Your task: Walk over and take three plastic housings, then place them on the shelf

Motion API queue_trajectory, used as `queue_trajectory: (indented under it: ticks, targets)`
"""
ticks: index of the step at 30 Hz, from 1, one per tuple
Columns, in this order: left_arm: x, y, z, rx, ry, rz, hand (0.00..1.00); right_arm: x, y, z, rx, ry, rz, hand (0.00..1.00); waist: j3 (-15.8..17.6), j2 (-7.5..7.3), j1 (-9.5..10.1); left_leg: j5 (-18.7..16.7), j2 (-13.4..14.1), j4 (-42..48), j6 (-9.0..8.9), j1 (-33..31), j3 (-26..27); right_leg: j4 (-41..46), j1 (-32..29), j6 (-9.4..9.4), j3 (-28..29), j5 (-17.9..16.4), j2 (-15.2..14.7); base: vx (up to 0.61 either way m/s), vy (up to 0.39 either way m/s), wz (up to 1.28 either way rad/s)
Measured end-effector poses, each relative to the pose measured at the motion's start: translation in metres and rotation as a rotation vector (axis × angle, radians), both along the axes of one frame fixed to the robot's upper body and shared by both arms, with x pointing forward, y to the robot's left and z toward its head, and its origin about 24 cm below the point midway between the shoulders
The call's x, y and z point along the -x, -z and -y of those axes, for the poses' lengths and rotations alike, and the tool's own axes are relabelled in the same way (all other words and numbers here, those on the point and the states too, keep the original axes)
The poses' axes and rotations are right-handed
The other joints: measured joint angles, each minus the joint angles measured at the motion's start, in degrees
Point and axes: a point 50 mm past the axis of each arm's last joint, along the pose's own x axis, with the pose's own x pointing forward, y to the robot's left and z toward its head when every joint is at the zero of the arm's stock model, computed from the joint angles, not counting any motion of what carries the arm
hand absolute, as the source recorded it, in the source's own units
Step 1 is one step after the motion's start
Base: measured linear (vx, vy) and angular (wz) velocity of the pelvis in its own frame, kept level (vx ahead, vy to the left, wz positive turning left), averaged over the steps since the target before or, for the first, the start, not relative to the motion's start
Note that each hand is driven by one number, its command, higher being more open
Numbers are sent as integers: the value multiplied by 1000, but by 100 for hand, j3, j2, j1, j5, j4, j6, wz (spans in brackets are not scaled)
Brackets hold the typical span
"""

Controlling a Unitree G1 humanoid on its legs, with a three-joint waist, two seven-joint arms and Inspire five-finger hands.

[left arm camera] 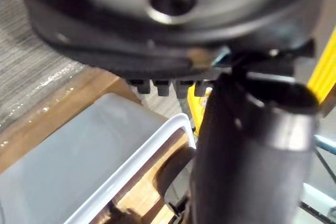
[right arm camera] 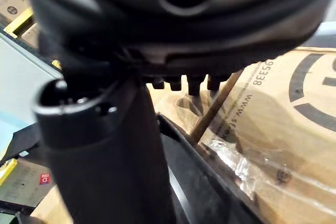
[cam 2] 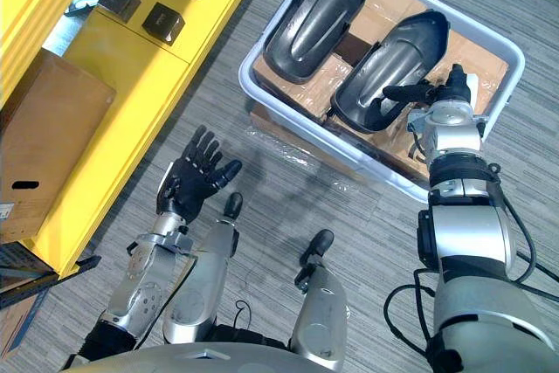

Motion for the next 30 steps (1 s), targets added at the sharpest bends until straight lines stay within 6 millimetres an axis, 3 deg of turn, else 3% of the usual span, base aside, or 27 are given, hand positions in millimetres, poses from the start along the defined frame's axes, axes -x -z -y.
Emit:
queue_trajectory:
  ticks: [1, 2, 15, 23, 30]
  targets:
    - [0, 0, 0, 0, 1, -2, 100, 0, 0, 0, 0, 1, -3, 100, 0, 0, 0, 9, -1, -17, 0, 4, 2, 0, 0, 0, -1, 0, -3, -41, 4, 5]
    - [1, 1, 1, 0, 4, -4, 100, 0, 0, 1, 15, 5, -16, 0, 0, 0, 0, 38, -7, -65, 1, 17, 6, 0, -1, 0, -3, 0, -13, -36, 2, 6]
    - [3, 7, 3, -4, -16, -33, 100, 7, 6, 11, 176, 62, -200, 0, 0, -1, -25, 243, 24, -419, -24, 185, 114, -80, -7, 0, 28, 24, -25, -8, -2, 0]
    - [4, 14, -3, 27, -93, -99, 100, 15, 23, 19, -16, 85, -248, 0, -3, 0, -35, 323, 72, -475, -42, 269, 275, -82, 51, -11, 20, 23, -25, -2, -6, 1]
    - [21, 29, -17, 35, -171, -163, 100, 23, 31, 28, -116, 138, -233, 0, -18, 42, -36, 328, 25, -475, -7, 308, 284, -103, 103, -28, 15, 10, -68, -56, 20, 1]
